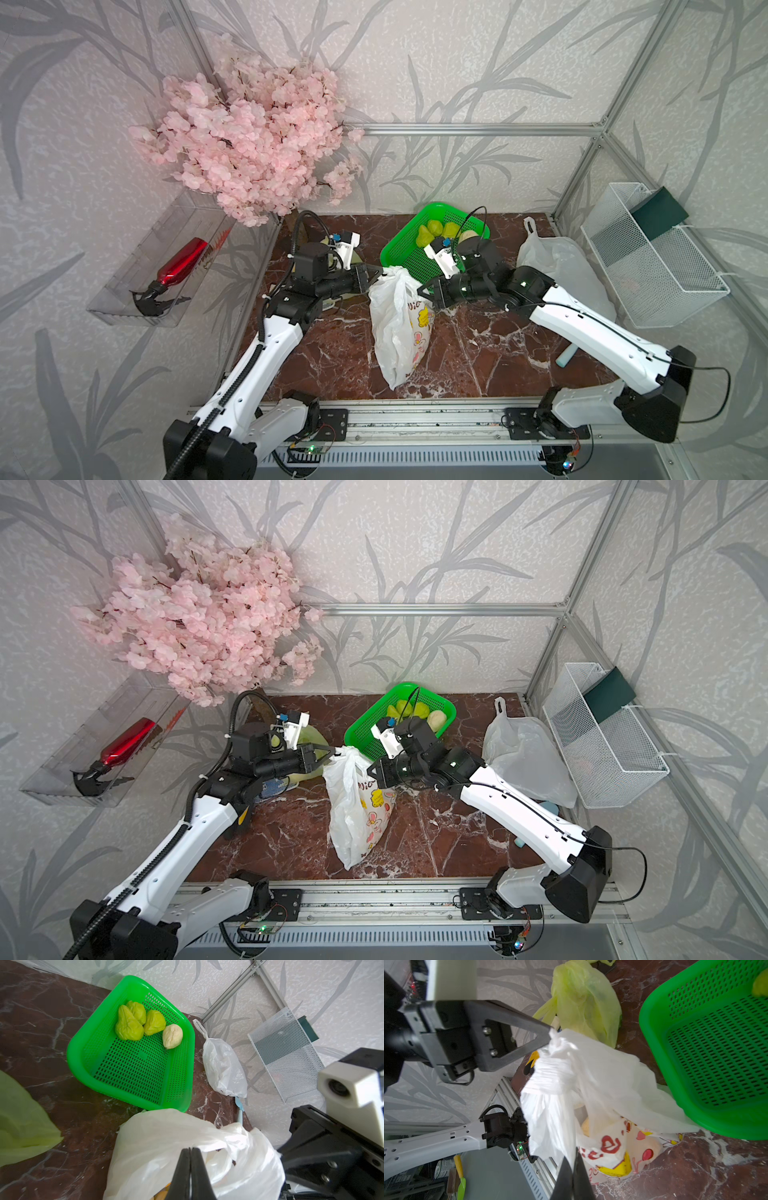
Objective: Place the pears into plastic bags & tie knots
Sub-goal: Tie the plastic bag at the center of the board.
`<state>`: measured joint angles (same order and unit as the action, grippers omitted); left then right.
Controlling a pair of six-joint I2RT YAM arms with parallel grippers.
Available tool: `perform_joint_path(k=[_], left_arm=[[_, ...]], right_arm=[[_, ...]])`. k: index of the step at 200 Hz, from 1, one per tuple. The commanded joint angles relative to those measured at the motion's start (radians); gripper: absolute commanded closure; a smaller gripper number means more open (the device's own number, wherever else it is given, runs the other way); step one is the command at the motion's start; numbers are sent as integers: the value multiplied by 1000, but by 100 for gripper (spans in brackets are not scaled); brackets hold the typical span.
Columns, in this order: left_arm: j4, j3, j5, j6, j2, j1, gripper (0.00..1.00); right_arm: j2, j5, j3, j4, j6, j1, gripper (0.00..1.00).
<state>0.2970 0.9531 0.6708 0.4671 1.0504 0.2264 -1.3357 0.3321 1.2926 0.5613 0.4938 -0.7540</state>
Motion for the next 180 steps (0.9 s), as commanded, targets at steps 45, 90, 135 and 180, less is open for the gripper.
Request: perform_joint_path(k=[45,90,135,180], left_arm=[[241,-71,-259,-88,-43,-225,100],[284,-153,-464,-133,-43,-249,100],[270,-135,-370,-184,-63,-248,100],[324,-27,-293,-180,-78,-242,69]], right_arm=[[130,65,-366,-51,23,270,100],[109,113,-541,-100,-28,468,100],[112,193,-524,-93,-41,496,93],[133,-355,-206,244,-148,177,26]])
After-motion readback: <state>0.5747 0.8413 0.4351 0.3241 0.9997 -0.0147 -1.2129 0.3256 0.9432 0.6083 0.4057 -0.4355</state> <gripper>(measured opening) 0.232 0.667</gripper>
